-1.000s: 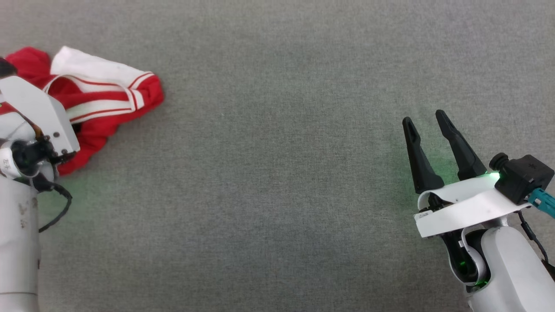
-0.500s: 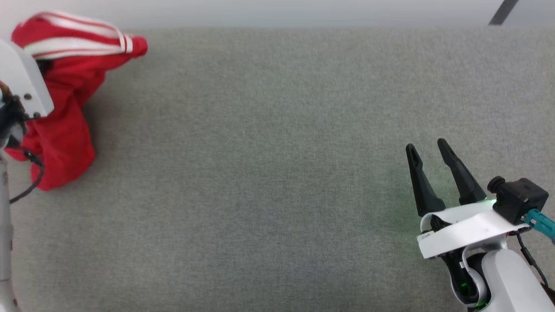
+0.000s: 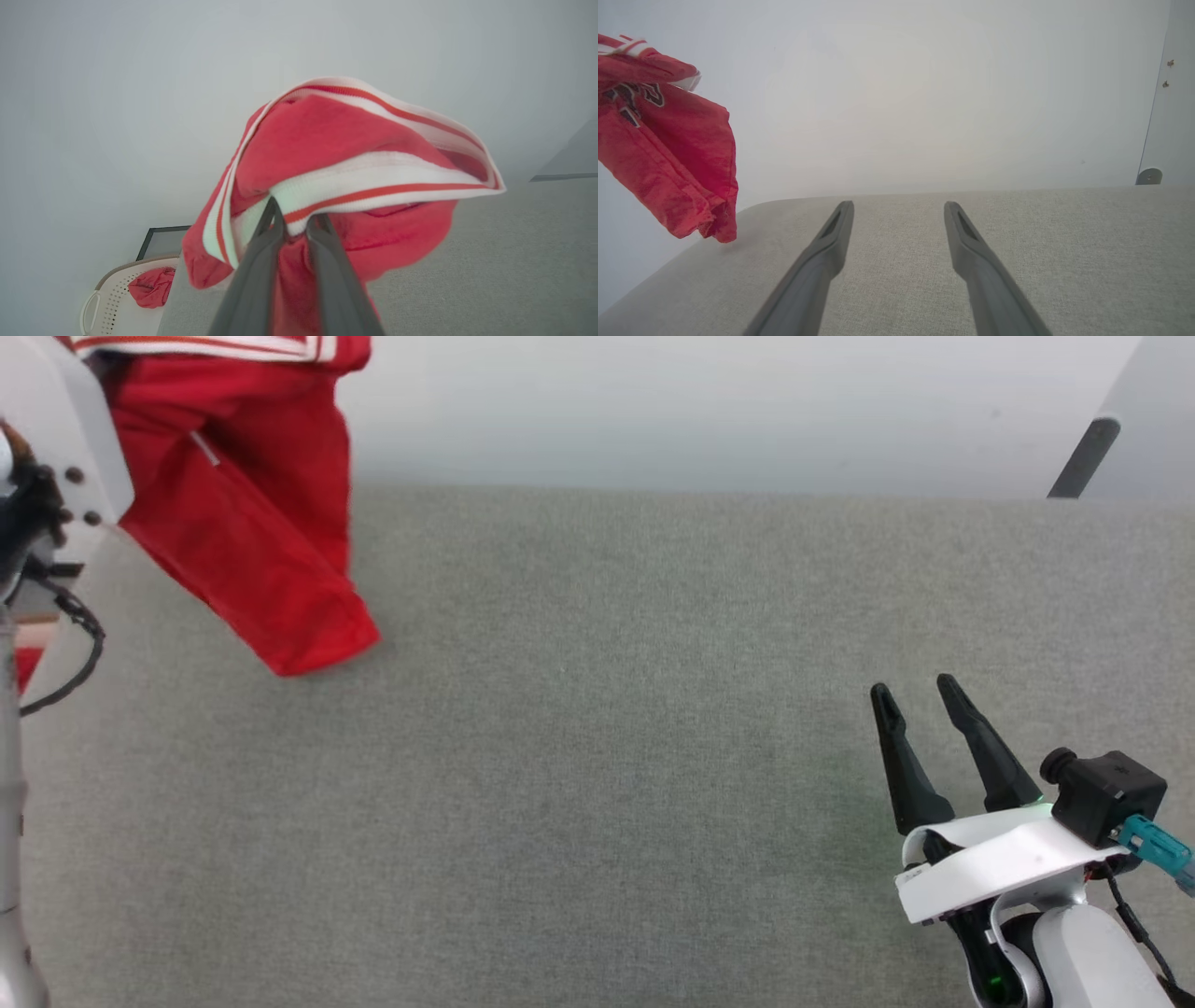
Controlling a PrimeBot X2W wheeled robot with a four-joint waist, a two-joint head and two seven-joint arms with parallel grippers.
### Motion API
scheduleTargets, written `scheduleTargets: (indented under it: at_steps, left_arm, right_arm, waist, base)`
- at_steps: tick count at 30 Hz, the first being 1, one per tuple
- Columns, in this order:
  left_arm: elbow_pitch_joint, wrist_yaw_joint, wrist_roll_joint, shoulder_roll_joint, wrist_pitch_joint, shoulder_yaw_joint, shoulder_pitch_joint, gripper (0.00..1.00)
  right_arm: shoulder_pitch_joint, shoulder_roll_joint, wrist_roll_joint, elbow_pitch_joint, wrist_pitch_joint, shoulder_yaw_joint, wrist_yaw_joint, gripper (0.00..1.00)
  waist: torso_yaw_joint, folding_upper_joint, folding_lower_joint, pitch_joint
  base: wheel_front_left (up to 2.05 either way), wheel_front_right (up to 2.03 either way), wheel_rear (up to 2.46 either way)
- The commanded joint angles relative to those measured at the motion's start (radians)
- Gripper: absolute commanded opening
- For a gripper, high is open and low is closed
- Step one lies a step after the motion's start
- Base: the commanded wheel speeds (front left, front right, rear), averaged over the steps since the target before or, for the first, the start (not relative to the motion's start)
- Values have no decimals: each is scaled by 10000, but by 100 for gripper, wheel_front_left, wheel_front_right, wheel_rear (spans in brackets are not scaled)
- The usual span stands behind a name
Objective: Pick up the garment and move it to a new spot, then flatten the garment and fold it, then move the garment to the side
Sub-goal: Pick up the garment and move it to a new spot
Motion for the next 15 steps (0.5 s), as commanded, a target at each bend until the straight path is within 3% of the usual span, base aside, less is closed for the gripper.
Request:
scheduleTargets:
  at_steps: [1, 6, 15]
  left_arm:
    - [-151, -62, -68, -16, 51, -59, -106, 0]
    - [-790, -36, -409, -202, 494, -196, 51, 0]
    - [-2652, 399, -813, -552, 1644, -477, 536, 0]
  right_arm:
    - [221, 24, -62, -16, -6, -81, 8, 100]
    - [340, 90, -226, -48, -23, -476, 8, 100]
    - [438, 181, -521, -85, -49, -1387, 8, 100]
  waist:
    - [-12, 0, 0, -241]
    - [-222, 0, 0, -397]
    - [-1005, 0, 0, -134]
  base:
    - [0, 0, 0]
    - [0, 0, 0]
    - [0, 0, 0]
